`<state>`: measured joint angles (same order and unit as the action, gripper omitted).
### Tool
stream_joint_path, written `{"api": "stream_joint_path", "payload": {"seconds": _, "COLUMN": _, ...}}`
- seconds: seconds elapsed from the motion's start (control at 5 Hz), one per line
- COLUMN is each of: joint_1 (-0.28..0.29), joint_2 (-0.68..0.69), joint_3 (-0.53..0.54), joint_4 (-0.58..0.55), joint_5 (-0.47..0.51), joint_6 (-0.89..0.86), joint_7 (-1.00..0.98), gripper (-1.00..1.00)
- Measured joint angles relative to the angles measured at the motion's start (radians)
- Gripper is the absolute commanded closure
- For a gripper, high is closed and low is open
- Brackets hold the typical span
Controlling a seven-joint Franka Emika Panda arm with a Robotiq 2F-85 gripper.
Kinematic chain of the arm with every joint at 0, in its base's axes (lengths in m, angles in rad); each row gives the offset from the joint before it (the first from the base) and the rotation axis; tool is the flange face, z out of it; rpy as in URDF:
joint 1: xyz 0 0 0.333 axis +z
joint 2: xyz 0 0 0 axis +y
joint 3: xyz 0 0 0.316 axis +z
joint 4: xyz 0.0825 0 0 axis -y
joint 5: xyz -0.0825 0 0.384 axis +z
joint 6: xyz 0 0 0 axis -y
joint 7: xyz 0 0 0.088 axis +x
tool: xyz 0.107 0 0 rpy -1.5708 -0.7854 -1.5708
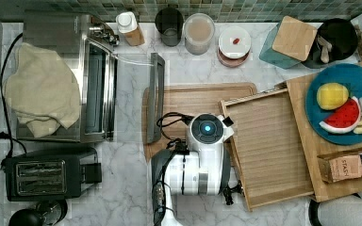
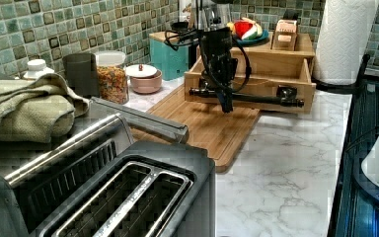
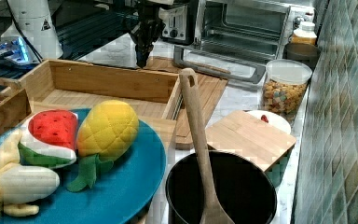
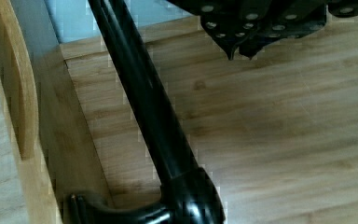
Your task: Close the drawer.
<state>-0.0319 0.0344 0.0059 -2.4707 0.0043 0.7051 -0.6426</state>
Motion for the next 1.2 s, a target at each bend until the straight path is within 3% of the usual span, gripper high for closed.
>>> {"api": "stream_joint_path", "payload": {"seconds": 0.4, "joint_1": -0.001, "joint_2": -0.012, "joint_3": -0.028, "joint_4": -0.014, "joint_5": -0.052, "joint_6": 0.063, "joint_7": -0.063, "gripper": 1.0}}
{"api": "stream_joint_path", "payload": {"seconds": 1.0, "joint_1": -0.011, "joint_2": -0.001, "joint_3": -0.111, "joint_4": -0.01, "joint_5": -0.096, "joint_6": 0.079, "joint_7": -0.415, "gripper": 1.0}}
{"api": "stream_joint_path", "payload": {"seconds": 1.2, "joint_1": -0.111, "joint_2": 0.018, "joint_3": -0.044, "joint_4": 0.01, "joint_5": -0.117, "joint_6": 0.087, "joint_7": -0.441, "gripper": 1.0}}
